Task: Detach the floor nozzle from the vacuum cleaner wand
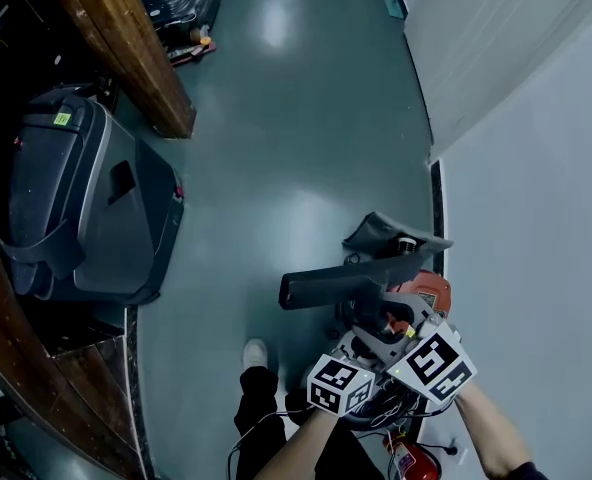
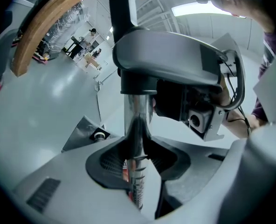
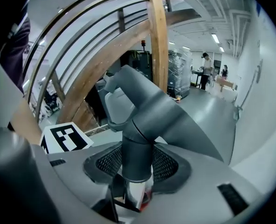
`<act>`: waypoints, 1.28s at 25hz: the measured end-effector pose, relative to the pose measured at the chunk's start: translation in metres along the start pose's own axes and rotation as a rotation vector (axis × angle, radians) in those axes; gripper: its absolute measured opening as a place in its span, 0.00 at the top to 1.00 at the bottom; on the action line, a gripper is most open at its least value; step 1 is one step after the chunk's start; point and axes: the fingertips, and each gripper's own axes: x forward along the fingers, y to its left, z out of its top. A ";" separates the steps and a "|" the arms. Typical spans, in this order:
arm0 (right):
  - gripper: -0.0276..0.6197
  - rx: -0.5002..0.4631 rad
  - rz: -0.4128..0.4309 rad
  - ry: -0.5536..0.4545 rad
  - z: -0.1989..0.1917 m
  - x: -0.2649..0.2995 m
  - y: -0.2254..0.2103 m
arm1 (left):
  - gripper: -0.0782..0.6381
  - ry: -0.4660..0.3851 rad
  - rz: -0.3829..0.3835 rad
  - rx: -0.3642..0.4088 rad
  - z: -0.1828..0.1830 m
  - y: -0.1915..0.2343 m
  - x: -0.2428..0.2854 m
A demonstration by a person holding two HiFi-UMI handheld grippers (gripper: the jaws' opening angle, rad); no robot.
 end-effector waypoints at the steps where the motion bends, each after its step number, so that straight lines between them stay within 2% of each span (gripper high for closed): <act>1: 0.67 0.086 0.028 -0.024 0.002 -0.003 -0.004 | 0.69 0.001 -0.001 0.005 0.000 -0.001 0.000; 3: 0.67 0.218 0.060 -0.095 0.015 -0.011 -0.013 | 0.69 0.004 -0.002 0.017 0.001 -0.002 0.001; 8: 0.67 0.160 0.038 -0.176 0.050 -0.020 -0.018 | 0.68 0.017 0.015 0.032 0.002 -0.001 0.002; 13: 0.67 0.245 0.024 -0.263 0.063 -0.038 -0.028 | 0.66 -0.010 0.031 0.077 0.024 0.003 -0.008; 19: 0.67 0.352 -0.052 -0.378 0.078 -0.071 -0.042 | 0.64 -0.012 0.047 0.117 0.058 0.004 -0.026; 25: 0.67 0.446 -0.113 -0.477 0.091 -0.117 -0.040 | 0.64 -0.046 0.030 0.146 0.106 -0.033 -0.061; 32: 0.67 0.517 -0.169 -0.616 0.119 -0.172 -0.019 | 0.64 -0.094 0.013 0.228 0.191 -0.090 -0.112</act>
